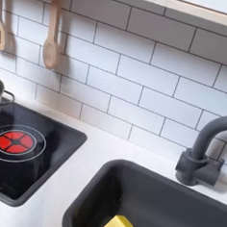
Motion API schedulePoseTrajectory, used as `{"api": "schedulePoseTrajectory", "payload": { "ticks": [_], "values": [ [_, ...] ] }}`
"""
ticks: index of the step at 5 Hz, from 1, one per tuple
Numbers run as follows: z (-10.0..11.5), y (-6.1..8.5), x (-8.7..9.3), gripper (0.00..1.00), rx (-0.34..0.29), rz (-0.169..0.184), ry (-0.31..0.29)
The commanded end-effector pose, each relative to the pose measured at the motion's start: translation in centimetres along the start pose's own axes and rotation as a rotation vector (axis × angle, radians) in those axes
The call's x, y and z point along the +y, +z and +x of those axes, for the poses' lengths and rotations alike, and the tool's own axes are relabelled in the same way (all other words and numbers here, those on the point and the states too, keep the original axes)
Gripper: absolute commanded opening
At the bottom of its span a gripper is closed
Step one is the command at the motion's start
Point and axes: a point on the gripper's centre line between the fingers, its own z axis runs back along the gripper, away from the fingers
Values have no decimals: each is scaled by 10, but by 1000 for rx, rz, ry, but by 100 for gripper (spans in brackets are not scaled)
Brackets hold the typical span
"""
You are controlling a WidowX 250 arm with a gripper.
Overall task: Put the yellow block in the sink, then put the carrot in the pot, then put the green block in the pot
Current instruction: 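Put the green block in the pot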
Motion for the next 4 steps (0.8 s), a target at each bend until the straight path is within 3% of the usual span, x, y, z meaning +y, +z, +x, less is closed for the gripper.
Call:
{"api": "schedulePoseTrajectory", "payload": {
  "ticks": [1,3,4],
  "values": [
    [-1,3,0,100,-12,18,11],
    [-2,1,-4,100,-8,19,-10],
    [-7,-4,-10,100,5,22,-57]
  ]
}}
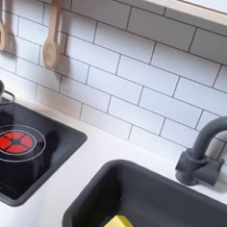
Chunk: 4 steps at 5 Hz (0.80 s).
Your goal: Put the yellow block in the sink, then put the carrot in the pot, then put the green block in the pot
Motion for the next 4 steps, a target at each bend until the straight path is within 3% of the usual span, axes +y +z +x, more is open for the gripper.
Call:
{"api": "schedulePoseTrajectory", "payload": {
  "ticks": [1,2,3,4],
  "values": [
    [-13,1,-33,100,0,-22,-130],
    [-24,11,-47,100,-19,-32,-187],
    [-29,-1,-44,100,24,-16,-218],
    [-33,-3,-38,100,97,11,-291]
  ]
}}
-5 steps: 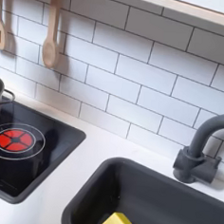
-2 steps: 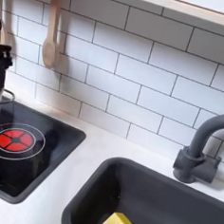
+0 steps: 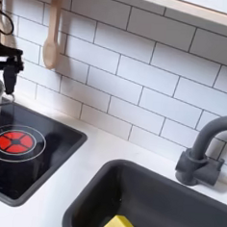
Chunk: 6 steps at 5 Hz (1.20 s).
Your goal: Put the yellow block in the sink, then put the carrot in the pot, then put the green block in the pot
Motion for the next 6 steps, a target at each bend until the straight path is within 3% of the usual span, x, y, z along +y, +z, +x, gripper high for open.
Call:
{"api": "schedulePoseTrajectory", "payload": {
  "ticks": [1,2,3,6],
  "values": [
    [-11,7,0,100,95,0,-89],
    [-16,8,-6,100,83,8,-95],
    [-11,-3,1,100,103,4,-79],
    [-11,-2,1,100,102,4,-78]
  ]
}}
